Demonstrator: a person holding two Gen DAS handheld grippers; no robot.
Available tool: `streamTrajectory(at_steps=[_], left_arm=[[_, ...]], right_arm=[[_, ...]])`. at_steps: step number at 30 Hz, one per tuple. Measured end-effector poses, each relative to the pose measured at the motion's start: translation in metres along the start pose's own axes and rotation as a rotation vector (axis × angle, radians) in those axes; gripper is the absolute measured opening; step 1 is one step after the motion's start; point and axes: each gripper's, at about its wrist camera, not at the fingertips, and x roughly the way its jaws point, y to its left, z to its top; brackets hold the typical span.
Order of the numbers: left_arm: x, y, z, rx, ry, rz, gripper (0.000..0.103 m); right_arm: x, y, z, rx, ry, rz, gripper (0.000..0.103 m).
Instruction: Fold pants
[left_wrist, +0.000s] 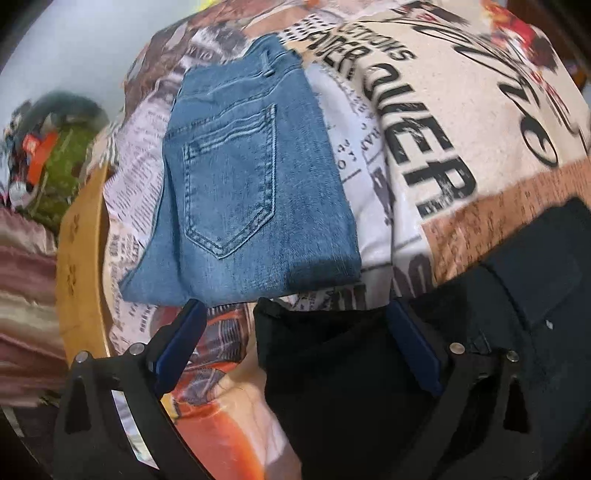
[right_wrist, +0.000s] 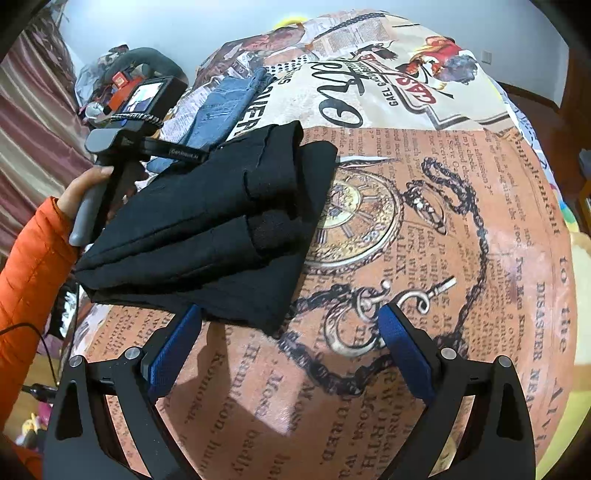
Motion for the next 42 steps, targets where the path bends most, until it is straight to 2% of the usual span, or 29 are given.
streamTrajectory(at_steps=[4, 6, 8, 13, 21, 28, 34, 40, 42], left_arm=[[-0.012, -0.004, -0.015, 0.05, -0.016, 0.033, 0.1], [-0.019, -0.002, -0.023, 0.053, -0.011, 0.021, 0.1], [-0.024, 0.003, -0.033, 0.036, 0.004, -0.016, 0.1], [-0.04, 0.009, -0.06, 0.005, 0.015, -0.049, 0.1], [-0.065, 0.011, -0.103, -0.054, 0.023, -0.047, 0.1], [-0.086, 0.012, -0.133, -0.072, 0.046, -0.145, 0.097], [-0.107, -0.001, -0.15, -0.079, 0.022, -0.223, 0.096], [-0.125, -0.016, -0.16, -0.088, 0.001, -0.377, 0.096], [-0.129, -0.017, -0.16, -0.099, -0.021, -0.37, 0.096]], right_arm=[[-0.006, -0.004, 0.004, 0.009, -0.024, -0.018, 0.095], [-0.012, -0.006, 0.004, 0.014, -0.042, -0.028, 0.095], [-0.017, -0.008, 0.003, 0.022, -0.052, -0.028, 0.095], [-0.029, -0.007, -0.005, 0.024, -0.068, -0.029, 0.095], [-0.037, 0.0, -0.021, 0.016, -0.066, -0.025, 0.095], [-0.051, 0.011, -0.026, 0.006, -0.097, -0.006, 0.096], [-0.059, 0.025, -0.03, -0.022, -0.121, 0.0, 0.096], [-0.063, 0.029, -0.033, -0.009, -0.149, 0.001, 0.095], [-0.064, 0.029, -0.034, -0.002, -0.157, 0.006, 0.095]])
